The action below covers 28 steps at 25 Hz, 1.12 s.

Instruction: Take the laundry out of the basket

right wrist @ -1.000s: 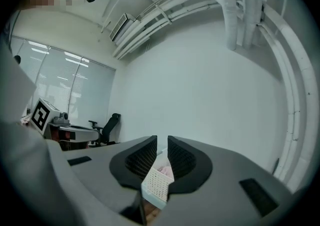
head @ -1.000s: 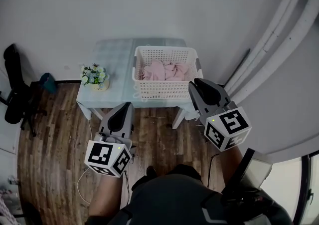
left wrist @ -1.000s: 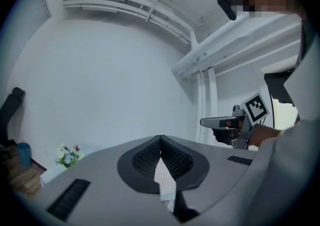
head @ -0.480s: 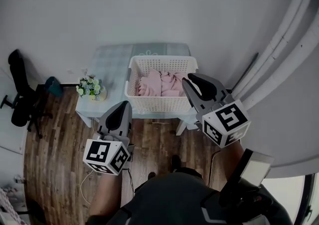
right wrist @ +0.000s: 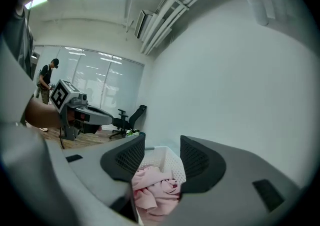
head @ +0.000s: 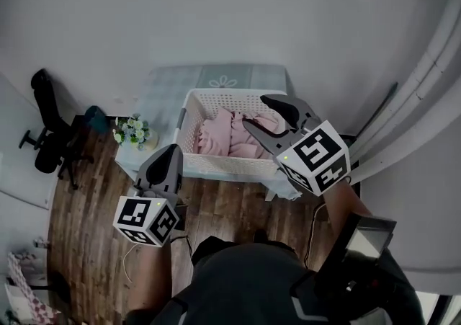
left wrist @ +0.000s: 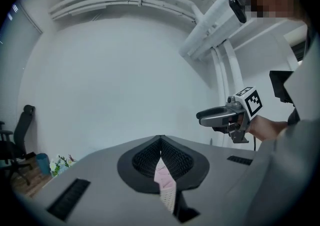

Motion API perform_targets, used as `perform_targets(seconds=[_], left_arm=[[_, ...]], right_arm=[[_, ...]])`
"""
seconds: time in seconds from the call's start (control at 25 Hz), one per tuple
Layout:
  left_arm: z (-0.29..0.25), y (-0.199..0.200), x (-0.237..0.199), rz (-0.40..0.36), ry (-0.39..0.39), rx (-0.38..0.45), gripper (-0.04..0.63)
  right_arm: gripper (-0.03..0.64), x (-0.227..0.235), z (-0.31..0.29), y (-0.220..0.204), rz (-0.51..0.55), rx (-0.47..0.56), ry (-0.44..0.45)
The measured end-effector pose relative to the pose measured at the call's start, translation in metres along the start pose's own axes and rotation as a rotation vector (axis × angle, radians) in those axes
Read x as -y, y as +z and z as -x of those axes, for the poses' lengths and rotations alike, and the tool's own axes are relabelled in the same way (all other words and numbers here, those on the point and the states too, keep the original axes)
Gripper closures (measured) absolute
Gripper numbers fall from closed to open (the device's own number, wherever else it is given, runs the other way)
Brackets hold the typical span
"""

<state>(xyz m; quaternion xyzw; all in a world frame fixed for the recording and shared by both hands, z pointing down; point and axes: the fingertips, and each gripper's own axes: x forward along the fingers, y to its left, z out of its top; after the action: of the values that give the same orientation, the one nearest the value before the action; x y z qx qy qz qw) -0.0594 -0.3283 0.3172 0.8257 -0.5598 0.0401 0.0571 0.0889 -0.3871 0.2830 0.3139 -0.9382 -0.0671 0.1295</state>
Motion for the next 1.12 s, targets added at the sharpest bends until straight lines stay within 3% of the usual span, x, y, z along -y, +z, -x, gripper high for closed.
perform_targets(seconds=[0.16, 0.28, 0.64, 1.12], left_arm=[[-0.002, -0.003, -0.005, -0.014, 0.055, -0.005, 0.586], [-0.006, -0.008, -0.017, -0.005, 0.089, -0.010, 0.586], [-0.026, -0.019, -0.057, 0.010, 0.131, -0.015, 0.586], [-0.058, -0.031, -0.113, 0.050, 0.139, -0.049, 0.586]], right_arm=[[0.398, -0.001, -0.024, -0.022, 0.020, -0.051, 0.108], [0.319, 0.002, -0.048, -0.044, 0.077, -0.137, 0.154], [0.187, -0.022, -0.113, -0.102, 0.180, -0.332, 0.353], [0.147, -0.053, -0.185, -0.209, 0.333, -0.650, 0.585]])
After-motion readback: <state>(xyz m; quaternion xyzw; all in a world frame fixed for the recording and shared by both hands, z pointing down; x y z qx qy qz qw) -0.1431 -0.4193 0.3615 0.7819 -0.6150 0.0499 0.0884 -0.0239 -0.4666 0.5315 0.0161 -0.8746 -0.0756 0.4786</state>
